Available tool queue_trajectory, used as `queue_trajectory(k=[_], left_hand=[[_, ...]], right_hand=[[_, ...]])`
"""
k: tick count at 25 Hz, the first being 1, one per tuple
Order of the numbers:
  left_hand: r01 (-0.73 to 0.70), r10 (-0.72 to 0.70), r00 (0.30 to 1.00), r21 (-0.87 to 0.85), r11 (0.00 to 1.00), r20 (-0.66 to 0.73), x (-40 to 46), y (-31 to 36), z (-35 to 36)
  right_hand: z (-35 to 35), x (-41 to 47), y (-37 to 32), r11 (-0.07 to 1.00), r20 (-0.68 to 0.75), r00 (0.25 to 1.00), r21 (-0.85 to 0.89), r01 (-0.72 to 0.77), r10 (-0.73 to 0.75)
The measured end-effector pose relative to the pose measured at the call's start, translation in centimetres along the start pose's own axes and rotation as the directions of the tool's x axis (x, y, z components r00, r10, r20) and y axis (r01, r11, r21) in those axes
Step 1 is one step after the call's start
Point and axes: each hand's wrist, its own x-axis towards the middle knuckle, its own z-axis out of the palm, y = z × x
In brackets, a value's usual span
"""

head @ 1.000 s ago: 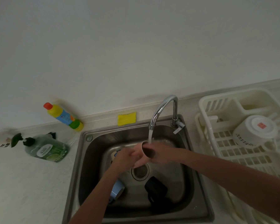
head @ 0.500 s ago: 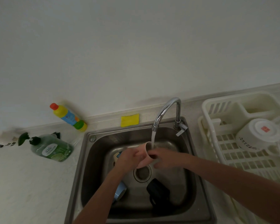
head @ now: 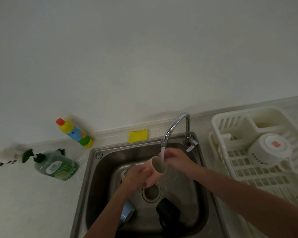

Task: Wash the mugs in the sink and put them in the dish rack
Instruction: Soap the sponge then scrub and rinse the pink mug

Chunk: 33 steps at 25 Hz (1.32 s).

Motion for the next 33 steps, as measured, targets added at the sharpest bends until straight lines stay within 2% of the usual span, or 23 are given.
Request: queue_trajectory(k=[1,2,4,6,8,10,12,16,18,20,22,23,25,27,29,31,33], left_hand=[[0.034,-0.030,0.999,-0.181,0.983,0.020,-0.2,-0.1,-0.4],[0.068,-0.049,0.997,-0.330,0.942,0.066,-0.3,-0.1,-0.8],[0.135,-0.045,0.982,-0.513,0.848,0.184,-0.7,-0.2,-1.2],[0.173,0.016,0.959,-0.628,0.758,0.283,-1.4,0.3,-1.2],[0.191,0.083,0.937,-0.696,0.692,0.340,-2.0,1.0,-1.0],[0.197,0.134,0.923,-0.744,0.638,0.360,-2.5,1.5,-1.0],[0.207,0.164,0.918,-0.791,0.576,0.360,-2.7,1.3,-0.8],[0.268,0.147,0.917,-0.844,0.464,0.372,-2.3,-0.7,0.0],[0.261,0.146,0.919,-0.842,0.473,0.367,-1.6,-1.9,-0.2],[0.248,0.115,0.927,-0.811,0.529,0.358,-1.1,-3.0,-0.7],[0.232,0.068,0.936,-0.752,0.617,0.345,-0.9,-3.8,-1.0],[0.213,0.039,0.943,-0.690,0.692,0.330,-0.9,-4.0,-1.1],[0.121,0.013,0.967,-0.502,0.856,0.256,-0.8,-3.9,-1.2],[0.004,0.029,0.995,-0.335,0.942,0.092,-0.3,-4.0,-1.5],[-0.041,0.045,0.999,-0.344,0.938,0.003,0.8,-4.1,-2.0],[-0.034,0.043,0.999,-0.378,0.925,0.014,1.3,-3.1,-2.4],[0.040,-0.009,0.998,-0.529,0.848,0.062,1.7,-1.9,-2.0]], right_hand=[[-0.4,0.5,0.7,0.991,-0.113,0.990,0.114,-0.072,0.085],[-0.8,0.6,1.4,0.958,-0.145,0.971,0.244,-0.150,0.189],[-0.7,0.1,2.3,0.814,-0.011,0.932,0.490,-0.311,0.363],[0.1,-1.0,3.0,0.655,0.144,0.889,0.627,-0.422,0.435],[1.5,-1.9,4.5,0.561,0.237,0.898,0.713,-0.420,0.371],[2.6,-2.6,5.7,0.472,0.344,0.912,0.781,-0.410,0.224],[3.4,-3.0,6.3,0.427,0.368,0.921,0.818,-0.386,0.128],[5.4,-3.1,6.0,0.359,0.351,0.930,0.858,-0.367,0.112],[5.7,-2.6,5.5,0.406,0.310,0.939,0.847,-0.344,0.149],[5.4,-2.1,5.5,0.461,0.283,0.943,0.822,-0.333,0.175],[5.2,-1.8,5.5,0.492,0.247,0.943,0.807,-0.327,0.221],[5.1,-1.7,5.1,0.519,0.207,0.947,0.797,-0.310,0.247],[4.6,-1.1,4.4,0.654,0.099,0.958,0.712,-0.256,0.268],[4.0,-0.5,3.9,0.804,-0.006,0.965,0.555,-0.214,0.261],[3.4,0.0,3.8,0.908,-0.073,0.968,0.371,-0.196,0.239],[3.1,0.2,3.6,0.964,-0.085,0.978,0.205,-0.169,0.190],[2.8,0.1,3.2,0.988,-0.080,0.989,0.106,-0.114,0.123]])
